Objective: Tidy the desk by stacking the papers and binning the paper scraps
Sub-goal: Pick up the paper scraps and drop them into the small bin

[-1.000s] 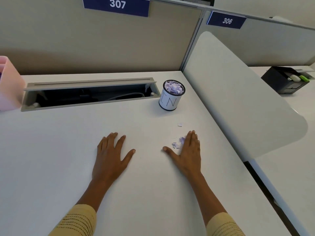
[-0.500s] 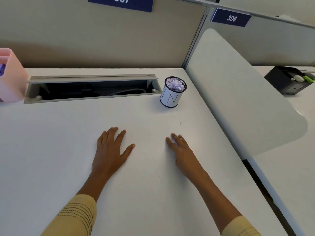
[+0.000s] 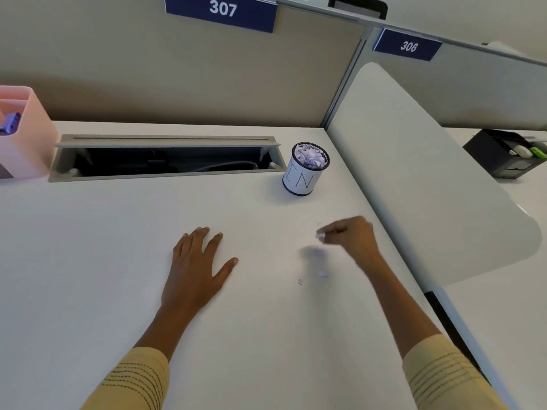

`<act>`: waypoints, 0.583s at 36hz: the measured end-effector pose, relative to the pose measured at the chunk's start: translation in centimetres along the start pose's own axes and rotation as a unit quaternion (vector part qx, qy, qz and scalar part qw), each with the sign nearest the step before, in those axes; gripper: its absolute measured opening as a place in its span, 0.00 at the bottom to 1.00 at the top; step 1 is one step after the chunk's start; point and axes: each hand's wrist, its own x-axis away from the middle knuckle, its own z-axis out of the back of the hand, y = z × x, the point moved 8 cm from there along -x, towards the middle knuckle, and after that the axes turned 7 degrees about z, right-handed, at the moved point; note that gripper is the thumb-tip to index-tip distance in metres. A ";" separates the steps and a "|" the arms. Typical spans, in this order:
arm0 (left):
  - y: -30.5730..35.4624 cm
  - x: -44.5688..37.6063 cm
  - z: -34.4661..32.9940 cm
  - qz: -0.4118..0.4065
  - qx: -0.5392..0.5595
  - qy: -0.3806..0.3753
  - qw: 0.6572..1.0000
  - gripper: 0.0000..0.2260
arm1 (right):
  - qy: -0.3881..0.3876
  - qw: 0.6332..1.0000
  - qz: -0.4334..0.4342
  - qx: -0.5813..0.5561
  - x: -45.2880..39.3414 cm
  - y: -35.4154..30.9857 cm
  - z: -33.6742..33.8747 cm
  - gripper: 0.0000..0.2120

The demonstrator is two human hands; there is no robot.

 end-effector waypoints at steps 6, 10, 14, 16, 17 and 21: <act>0.1 0.0 0.1 -0.010 -0.010 0.013 1.000 0.31 | 0.119 0.991 0.053 -0.016 -8.2 -5.7 4.6 0.08; 0.3 0.0 0.3 -0.011 -0.011 0.019 1.000 0.30 | 0.118 0.987 0.081 0.076 -12.2 -8.3 3.9 0.09; 0.2 0.0 0.2 -0.011 -0.013 0.018 1.000 0.30 | 0.067 0.986 0.065 0.141 -13.9 -8.6 2.5 0.11; 0.1 0.0 0.1 -0.011 -0.015 0.016 1.000 0.30 | 0.079 0.986 0.083 0.118 -13.5 -8.8 3.0 0.13; 0.1 0.0 0.1 -0.012 -0.015 0.014 1.000 0.30 | 0.092 0.986 0.093 0.099 -13.0 -9.0 3.4 0.14; 0.1 0.0 0.0 -0.014 -0.018 0.010 1.000 0.30 | 0.146 0.980 0.112 -0.074 -9.7 -7.7 5.2 0.14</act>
